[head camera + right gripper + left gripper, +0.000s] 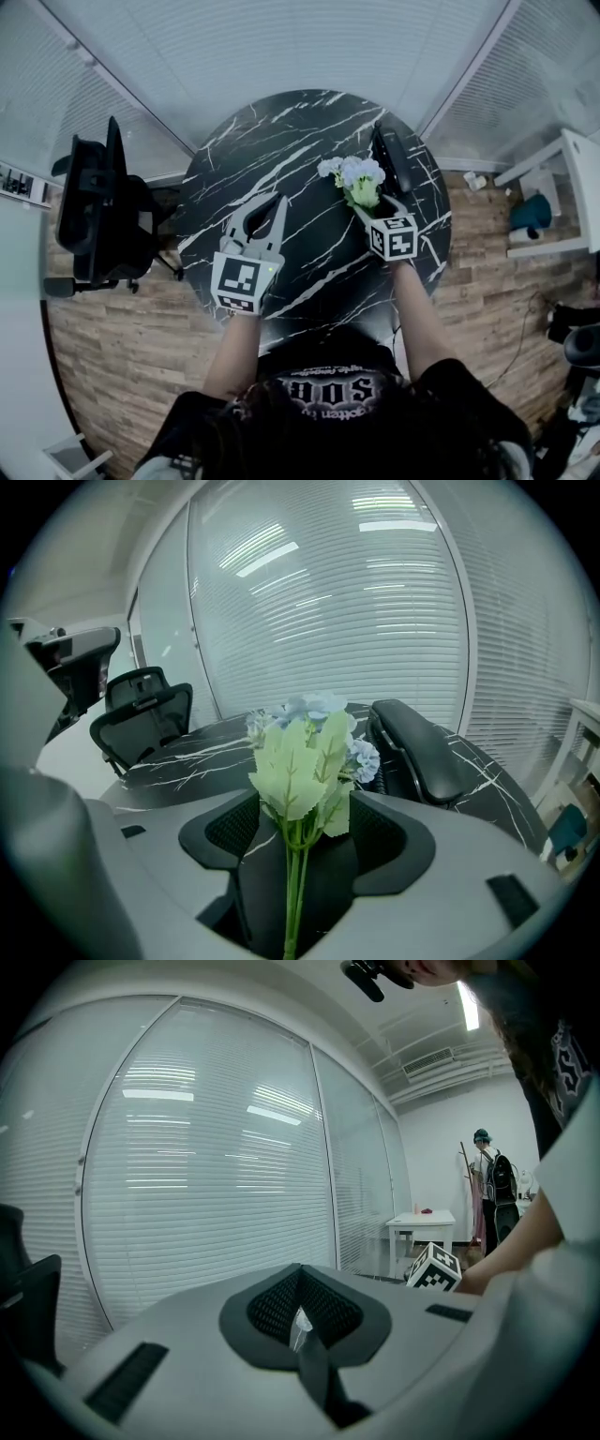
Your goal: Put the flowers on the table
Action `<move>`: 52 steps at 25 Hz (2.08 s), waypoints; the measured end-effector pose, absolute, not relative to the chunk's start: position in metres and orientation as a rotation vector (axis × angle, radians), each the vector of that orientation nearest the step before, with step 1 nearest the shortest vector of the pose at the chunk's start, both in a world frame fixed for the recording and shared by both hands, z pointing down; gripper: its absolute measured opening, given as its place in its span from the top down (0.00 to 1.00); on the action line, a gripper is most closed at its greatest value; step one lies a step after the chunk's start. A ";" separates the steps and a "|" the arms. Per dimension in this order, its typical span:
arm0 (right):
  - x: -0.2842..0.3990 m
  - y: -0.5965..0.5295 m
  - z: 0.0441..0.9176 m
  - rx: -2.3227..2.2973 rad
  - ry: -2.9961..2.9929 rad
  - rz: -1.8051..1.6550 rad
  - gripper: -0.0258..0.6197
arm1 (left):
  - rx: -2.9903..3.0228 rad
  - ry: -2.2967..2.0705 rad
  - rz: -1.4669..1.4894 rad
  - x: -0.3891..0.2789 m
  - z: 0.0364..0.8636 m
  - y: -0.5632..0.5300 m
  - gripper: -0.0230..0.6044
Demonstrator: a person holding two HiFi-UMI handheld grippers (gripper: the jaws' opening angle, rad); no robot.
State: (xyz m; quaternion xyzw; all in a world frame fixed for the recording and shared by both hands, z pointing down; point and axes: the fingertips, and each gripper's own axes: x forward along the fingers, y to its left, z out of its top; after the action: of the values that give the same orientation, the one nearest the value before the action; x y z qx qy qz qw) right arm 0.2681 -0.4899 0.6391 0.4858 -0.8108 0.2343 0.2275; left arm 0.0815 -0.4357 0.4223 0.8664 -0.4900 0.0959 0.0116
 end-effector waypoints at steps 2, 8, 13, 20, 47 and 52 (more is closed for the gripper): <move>0.266 -0.487 0.632 1.335 -2.247 0.623 0.50 | 2.706 -1.525 0.292 0.081 0.421 -0.434 0.96; 0.270 -0.476 0.607 1.398 -2.280 0.598 0.50 | 2.724 -1.514 0.280 0.080 0.417 -0.430 0.96; 0.278 -0.468 0.577 1.490 -2.316 0.571 0.50 | 2.731 -1.502 0.258 0.078 0.413 -0.427 0.96; 0.274 -0.446 0.518 1.585 -2.388 0.481 0.51 | 2.777 -1.437 0.244 0.083 0.407 -0.416 0.96; 0.243 -0.311 0.394 1.987 -2.298 0.108 0.91 | 2.963 -1.225 0.130 0.058 0.363 -0.318 0.96; 0.234 -0.298 0.381 1.981 -2.341 0.083 0.91 | 2.965 -1.252 0.119 0.054 0.357 -0.307 0.96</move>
State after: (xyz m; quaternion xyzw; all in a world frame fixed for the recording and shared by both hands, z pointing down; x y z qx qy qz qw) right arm 0.2342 -0.2982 0.3807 0.6453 -0.7625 0.0270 0.0370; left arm 0.0535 -0.3070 0.3565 0.9199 -0.3885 0.0368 -0.0393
